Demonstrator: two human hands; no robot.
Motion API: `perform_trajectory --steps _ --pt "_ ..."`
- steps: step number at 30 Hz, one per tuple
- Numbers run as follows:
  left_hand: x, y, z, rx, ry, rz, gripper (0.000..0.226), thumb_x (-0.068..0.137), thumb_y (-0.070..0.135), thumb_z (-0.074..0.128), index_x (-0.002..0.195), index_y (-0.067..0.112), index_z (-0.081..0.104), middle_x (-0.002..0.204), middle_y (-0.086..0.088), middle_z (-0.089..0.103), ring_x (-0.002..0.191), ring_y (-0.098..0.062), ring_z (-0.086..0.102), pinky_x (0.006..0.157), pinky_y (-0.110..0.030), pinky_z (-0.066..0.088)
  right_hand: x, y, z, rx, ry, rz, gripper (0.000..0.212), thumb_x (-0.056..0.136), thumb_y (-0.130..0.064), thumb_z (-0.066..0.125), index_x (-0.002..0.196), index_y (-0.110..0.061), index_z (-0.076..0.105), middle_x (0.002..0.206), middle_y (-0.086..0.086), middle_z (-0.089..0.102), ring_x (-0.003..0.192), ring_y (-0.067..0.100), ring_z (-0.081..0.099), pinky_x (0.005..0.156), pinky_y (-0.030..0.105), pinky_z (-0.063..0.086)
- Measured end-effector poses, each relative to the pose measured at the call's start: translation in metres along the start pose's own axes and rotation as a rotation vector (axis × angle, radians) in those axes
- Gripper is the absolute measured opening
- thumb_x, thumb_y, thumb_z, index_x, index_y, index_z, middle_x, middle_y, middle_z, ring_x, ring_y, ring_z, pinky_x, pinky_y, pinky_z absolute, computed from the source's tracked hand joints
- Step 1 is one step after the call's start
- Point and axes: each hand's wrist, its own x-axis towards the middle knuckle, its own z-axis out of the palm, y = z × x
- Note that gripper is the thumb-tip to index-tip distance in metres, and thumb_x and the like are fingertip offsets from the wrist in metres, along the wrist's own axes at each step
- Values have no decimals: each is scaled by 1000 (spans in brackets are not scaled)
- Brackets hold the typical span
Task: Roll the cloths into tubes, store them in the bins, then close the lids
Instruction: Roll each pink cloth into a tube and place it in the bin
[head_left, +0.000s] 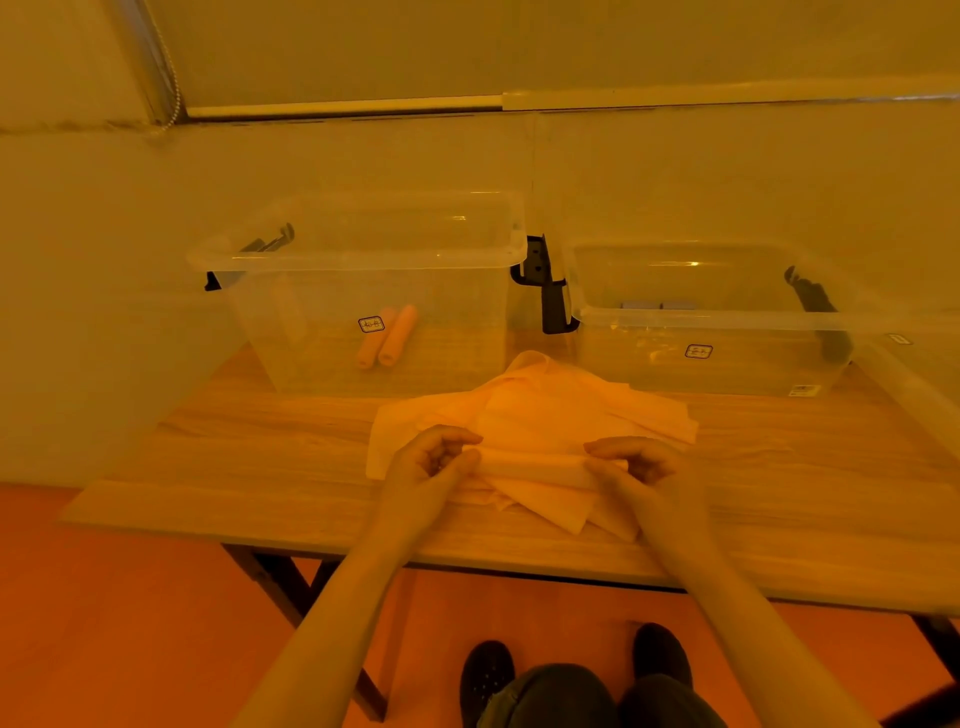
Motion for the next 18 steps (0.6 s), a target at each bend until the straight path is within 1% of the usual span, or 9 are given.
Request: perform_trajectory --steps 2,4,5,7,9,11,13,16,18 --pt "0 0 1 8 6 4 24 84 4 68 88 27 71 88 4 65 80 -9 59 72 -24 48 0 0 0 6 4 28 14 80 -7 73 83 -20 74 93 -8 73 92 6 66 75 19 53" --pt "0 0 1 11 3 3 26 80 3 72 88 28 72 81 3 62 71 -7 55 65 -22 46 1 -2 0 27 9 57 12 78 -7 74 83 -18 74 92 -8 74 91 5 66 73 17 53" --pt "0 0 1 14 5 2 27 78 3 73 88 28 72 79 3 61 69 -6 53 62 -21 45 1 -2 0 33 7 70 12 77 -8 75 85 -18 74 94 -8 74 92 4 66 72 18 54" --pt "1 -2 0 14 15 2 26 78 4 74 86 29 72 80 3 62 70 -8 54 64 -24 46 0 -2 -1 29 -9 93 15 75 -12 76 88 -18 74 97 -8 73 93 4 66 74 23 55" --pt "1 -3 0 21 27 1 26 79 6 73 82 32 72 82 6 66 75 -13 57 70 -31 47 0 -2 -1 30 -15 103 16 75 -11 76 90 -18 73 97 -6 73 92 6 67 75 26 56" --pt "2 -3 1 59 22 -2 29 81 11 73 77 39 73 79 10 67 77 -14 58 72 -31 47 0 -1 -1 38 2 105 14 76 -9 76 88 -15 72 93 -3 73 89 9 68 71 25 56" --pt "1 -3 1 71 19 1 29 81 14 74 77 43 72 76 11 66 74 -11 57 70 -29 47 0 0 0 41 9 88 12 77 -9 76 87 -14 71 90 -4 73 86 9 68 68 21 55" --pt "0 -3 0 40 5 17 21 80 19 74 88 37 71 78 6 66 73 -10 60 68 -30 47 0 0 0 38 -1 59 12 78 -9 75 86 -16 71 90 -5 72 87 8 68 68 20 54" --pt "-1 -2 0 52 -4 22 15 85 15 70 92 28 68 73 8 65 69 -10 58 64 -29 45 1 0 0 49 -7 55 14 77 -7 76 88 -14 71 93 -4 73 90 9 68 71 22 55"
